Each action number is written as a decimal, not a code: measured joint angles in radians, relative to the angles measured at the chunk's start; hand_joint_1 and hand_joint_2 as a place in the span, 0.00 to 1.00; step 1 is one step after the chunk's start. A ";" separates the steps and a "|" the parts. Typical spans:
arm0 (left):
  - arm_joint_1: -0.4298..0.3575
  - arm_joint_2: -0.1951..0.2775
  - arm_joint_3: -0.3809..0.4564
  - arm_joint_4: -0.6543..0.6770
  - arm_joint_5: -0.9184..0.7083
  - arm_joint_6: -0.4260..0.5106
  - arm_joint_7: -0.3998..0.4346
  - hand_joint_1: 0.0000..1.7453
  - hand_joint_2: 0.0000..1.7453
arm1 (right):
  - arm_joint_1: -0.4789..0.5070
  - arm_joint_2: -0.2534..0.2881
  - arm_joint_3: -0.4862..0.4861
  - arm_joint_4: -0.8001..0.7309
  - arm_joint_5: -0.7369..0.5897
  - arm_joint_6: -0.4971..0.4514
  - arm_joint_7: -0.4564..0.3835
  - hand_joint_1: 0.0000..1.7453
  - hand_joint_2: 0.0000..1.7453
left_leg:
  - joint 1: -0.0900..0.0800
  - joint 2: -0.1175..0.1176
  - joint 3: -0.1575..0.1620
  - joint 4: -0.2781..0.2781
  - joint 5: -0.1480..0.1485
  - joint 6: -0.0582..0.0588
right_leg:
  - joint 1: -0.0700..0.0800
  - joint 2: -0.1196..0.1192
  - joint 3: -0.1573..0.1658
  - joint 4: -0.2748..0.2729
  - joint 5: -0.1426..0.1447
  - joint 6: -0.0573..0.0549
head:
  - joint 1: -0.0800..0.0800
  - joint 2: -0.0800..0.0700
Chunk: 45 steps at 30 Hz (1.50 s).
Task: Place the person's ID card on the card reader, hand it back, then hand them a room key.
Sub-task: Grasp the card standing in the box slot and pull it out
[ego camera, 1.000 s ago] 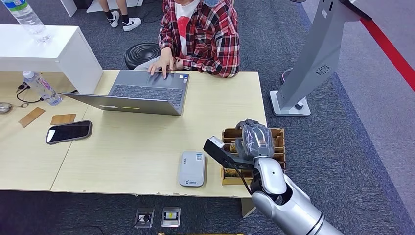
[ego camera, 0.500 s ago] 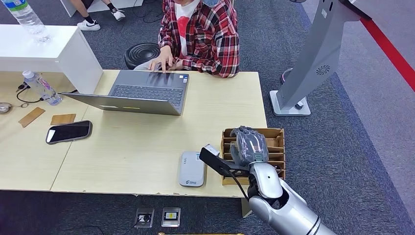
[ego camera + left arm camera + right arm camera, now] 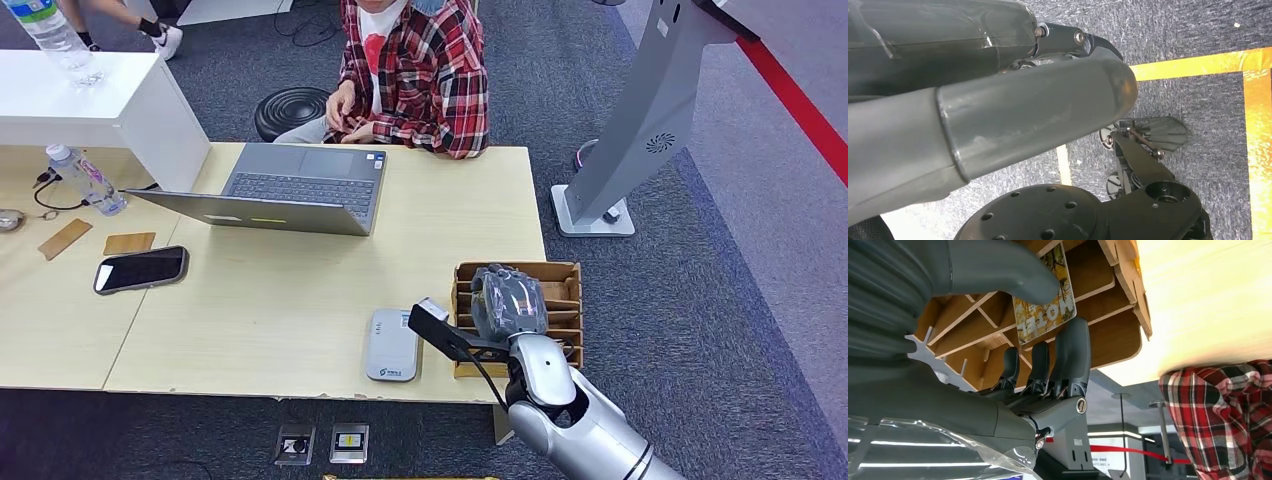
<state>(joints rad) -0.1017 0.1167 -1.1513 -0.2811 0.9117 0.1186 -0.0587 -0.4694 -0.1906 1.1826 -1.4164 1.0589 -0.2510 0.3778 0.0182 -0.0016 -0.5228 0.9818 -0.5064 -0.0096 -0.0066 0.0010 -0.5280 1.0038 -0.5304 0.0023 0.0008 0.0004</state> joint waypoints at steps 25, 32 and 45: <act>0.000 0.004 0.000 0.000 0.010 0.001 0.003 0.00 0.00 | 0.000 0.000 -0.002 0.013 0.024 0.005 0.022 0.59 1.00 | 0.000 0.000 0.000 0.000 0.000 0.000 | 0.000 0.000 0.000 0.000 0.000 0.000 | 0.000 0.000; 0.000 0.005 0.000 0.000 0.010 0.001 0.003 0.00 0.00 | 0.000 -0.002 -0.002 0.013 0.024 0.008 0.022 0.80 1.00 | 0.000 0.000 0.000 0.000 0.000 0.000 | 0.000 0.000 0.000 0.000 0.000 0.000 | 0.000 0.000; 0.000 0.005 0.000 0.000 0.010 0.001 0.003 0.00 0.00 | -0.003 -0.002 -0.002 0.013 0.025 0.008 0.022 1.00 1.00 | 0.000 0.000 0.001 0.000 0.000 0.000 | 0.000 0.000 0.000 0.000 0.000 0.000 | 0.000 0.000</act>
<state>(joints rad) -0.1016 0.1221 -1.1517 -0.2811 0.9213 0.1198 -0.0561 -0.4725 -0.1926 1.1810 -1.4034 1.0834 -0.2428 0.3997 0.0182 -0.0014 -0.5222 0.9818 -0.5064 -0.0096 -0.0066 0.0011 -0.5276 1.0038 -0.5304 0.0023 0.0008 0.0004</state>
